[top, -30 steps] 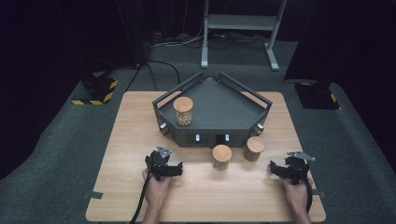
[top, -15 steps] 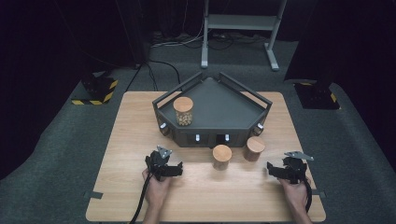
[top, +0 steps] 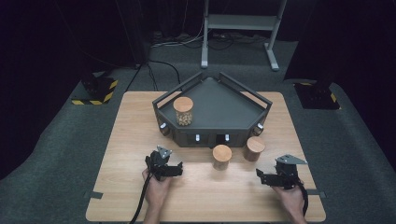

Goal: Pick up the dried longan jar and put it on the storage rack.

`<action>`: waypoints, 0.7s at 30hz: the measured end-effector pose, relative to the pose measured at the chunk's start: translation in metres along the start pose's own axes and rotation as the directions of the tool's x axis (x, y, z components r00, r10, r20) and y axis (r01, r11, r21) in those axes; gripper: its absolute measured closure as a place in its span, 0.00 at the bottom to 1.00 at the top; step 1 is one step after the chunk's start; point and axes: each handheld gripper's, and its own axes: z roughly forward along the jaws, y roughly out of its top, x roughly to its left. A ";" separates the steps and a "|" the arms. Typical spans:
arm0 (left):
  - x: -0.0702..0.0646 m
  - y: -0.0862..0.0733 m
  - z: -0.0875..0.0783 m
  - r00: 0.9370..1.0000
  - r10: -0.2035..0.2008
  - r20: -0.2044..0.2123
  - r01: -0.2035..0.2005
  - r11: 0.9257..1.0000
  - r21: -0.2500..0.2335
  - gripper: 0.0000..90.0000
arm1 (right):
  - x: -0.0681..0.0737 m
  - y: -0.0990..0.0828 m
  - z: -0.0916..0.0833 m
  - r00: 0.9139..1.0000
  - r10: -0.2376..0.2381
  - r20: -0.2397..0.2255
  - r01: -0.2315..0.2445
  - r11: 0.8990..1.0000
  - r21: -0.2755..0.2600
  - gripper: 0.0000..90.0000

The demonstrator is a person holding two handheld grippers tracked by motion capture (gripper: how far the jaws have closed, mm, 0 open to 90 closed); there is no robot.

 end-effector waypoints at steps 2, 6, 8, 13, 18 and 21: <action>0.000 0.000 0.000 1.000 0.000 0.000 0.000 1.000 0.000 0.03 | 0.005 0.001 0.000 0.999 -0.020 -0.026 0.020 1.000 -0.003 0.05; 0.000 0.000 0.000 1.000 0.001 0.002 -0.001 1.000 0.000 0.02 | 0.014 0.003 0.002 0.996 -0.062 -0.068 0.062 0.998 -0.005 0.06; 0.000 0.000 0.000 1.000 0.001 0.001 -0.001 1.000 0.000 0.03 | 0.018 0.004 0.002 0.993 -0.076 -0.088 0.075 0.997 -0.009 0.06; 0.000 0.000 0.000 1.000 0.000 0.002 0.000 1.000 0.000 0.02 | 0.020 0.005 0.004 0.989 -0.082 -0.125 0.079 0.996 -0.027 0.06; 0.000 0.000 0.000 1.000 0.000 0.002 0.000 1.000 0.000 0.02 | 0.025 0.011 0.008 0.980 -0.112 -0.165 0.106 0.993 -0.042 0.06; 0.000 0.000 0.000 1.000 0.000 0.002 0.000 1.000 0.000 0.02 | 0.031 0.014 0.011 0.976 -0.135 -0.174 0.129 0.991 -0.043 0.07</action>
